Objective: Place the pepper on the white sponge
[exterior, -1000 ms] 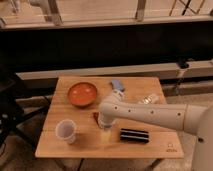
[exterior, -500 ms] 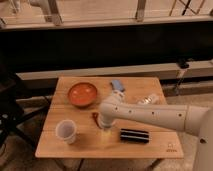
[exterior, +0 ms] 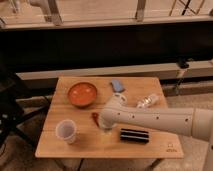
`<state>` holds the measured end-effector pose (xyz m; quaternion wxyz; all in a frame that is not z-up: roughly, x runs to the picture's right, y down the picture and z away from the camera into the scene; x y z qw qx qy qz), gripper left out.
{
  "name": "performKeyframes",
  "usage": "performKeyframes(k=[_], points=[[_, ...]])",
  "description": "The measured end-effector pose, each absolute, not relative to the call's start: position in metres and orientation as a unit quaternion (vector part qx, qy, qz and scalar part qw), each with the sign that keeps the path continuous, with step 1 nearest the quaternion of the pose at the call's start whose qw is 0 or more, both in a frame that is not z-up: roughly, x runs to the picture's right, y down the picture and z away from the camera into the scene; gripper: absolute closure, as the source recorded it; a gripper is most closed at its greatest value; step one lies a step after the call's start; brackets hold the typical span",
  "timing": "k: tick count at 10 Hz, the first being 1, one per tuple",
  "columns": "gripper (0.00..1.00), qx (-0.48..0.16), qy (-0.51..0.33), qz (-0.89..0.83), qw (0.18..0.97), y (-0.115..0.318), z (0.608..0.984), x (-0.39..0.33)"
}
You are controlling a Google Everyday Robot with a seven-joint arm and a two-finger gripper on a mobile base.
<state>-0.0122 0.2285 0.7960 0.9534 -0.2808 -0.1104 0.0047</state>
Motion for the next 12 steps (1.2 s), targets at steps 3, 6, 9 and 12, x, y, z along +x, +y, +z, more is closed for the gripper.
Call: performKeyframes(k=[3, 6, 9, 12], points=[[0.20, -0.263, -0.077, 0.041, 0.961, 0.231, 0.802, -0.022], [0.20, -0.249, -0.061, 0.075, 0.964, 0.226, 0.806, -0.034], [0.20, -0.247, -0.056, 0.103, 0.962, 0.215, 0.816, -0.041], [0.20, -0.253, -0.051, 0.131, 0.957, 0.204, 0.834, -0.043]])
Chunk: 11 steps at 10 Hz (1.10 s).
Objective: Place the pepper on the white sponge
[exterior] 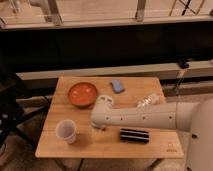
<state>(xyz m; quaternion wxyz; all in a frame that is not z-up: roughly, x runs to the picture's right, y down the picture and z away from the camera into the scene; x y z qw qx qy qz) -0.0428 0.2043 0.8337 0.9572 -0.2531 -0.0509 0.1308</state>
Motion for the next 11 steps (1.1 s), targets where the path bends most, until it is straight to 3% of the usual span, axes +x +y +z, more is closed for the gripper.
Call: performKeyframes(k=[7, 11], points=[[0.23, -0.270, -0.048, 0.164, 0.948, 0.196, 0.857, -0.035], [0.63, -0.278, -0.052, 0.164, 0.945, 0.198, 0.860, -0.033]])
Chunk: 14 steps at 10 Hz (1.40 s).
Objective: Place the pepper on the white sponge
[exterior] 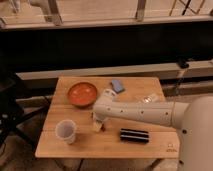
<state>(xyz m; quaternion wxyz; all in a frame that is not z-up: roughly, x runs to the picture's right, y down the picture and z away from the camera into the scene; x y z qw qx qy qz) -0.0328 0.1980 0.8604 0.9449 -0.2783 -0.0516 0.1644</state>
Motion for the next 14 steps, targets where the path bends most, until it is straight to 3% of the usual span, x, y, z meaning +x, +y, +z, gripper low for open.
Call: performKeyframes(k=[3, 4, 14], points=[[0.94, -0.283, -0.057, 0.161, 0.944, 0.199, 0.861, -0.033], [0.99, -0.285, -0.062, 0.160, 0.943, 0.198, 0.860, -0.034], [1.00, -0.278, -0.052, 0.132, 0.950, 0.173, 0.837, -0.046]])
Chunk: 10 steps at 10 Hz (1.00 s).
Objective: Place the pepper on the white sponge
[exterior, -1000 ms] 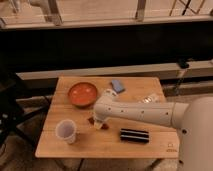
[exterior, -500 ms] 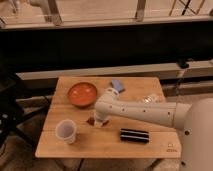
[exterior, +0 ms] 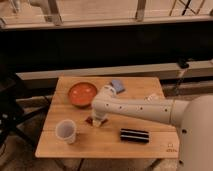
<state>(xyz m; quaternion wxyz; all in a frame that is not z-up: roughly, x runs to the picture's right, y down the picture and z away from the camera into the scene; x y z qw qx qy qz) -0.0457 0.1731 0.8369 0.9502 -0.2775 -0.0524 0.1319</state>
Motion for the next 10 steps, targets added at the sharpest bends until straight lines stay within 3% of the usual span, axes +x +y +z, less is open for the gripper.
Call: performKeyframes(k=[10], points=[[1.00, -0.204, -0.092, 0.095, 0.970, 0.123, 0.819, -0.082]])
